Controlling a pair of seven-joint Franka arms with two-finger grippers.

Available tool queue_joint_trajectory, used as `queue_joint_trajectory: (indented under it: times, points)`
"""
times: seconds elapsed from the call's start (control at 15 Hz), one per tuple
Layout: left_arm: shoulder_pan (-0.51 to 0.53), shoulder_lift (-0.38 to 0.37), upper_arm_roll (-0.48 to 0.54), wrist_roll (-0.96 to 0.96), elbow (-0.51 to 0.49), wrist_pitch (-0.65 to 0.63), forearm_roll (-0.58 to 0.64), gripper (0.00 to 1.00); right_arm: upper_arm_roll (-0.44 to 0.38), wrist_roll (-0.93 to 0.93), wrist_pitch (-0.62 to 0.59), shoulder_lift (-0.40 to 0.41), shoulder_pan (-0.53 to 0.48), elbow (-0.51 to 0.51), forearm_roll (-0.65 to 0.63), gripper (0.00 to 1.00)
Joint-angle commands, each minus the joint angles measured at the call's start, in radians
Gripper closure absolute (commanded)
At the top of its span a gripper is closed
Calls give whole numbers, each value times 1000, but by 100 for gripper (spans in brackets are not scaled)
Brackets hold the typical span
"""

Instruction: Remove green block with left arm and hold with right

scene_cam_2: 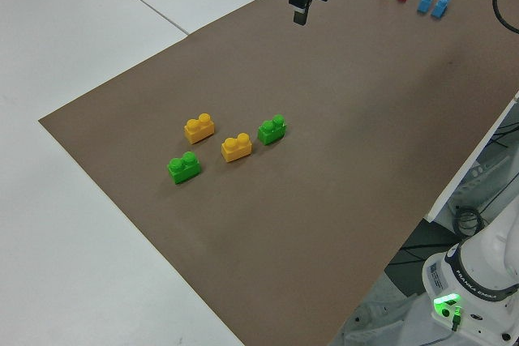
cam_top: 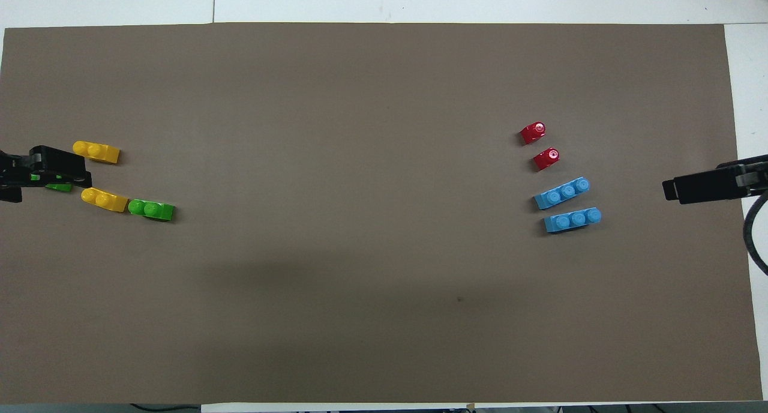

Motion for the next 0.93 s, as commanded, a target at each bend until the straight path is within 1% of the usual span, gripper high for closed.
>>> queue_joint_trajectory:
  times: [0.0,0.2,0.4,0.67,0.86]
  points:
    - [-20,8,15,14,12,-11,-10,0,5,24,-5,9,-6,-7,-62,0]
    - [-22,13,15,12,18,-8,-10,0,5,52,-48,52,-13,39,-81,0]
    - [-14,21,18,12,35,8,-30,0,5,73,-57,52,-15,41,-81,0]
    - [-9,19,15,14,31,27,-38,0,4,76,-63,50,-20,35,-98,0]
    - [-9,18,15,55,26,27,-36,0,5,101,-66,50,-12,30,-100,0]
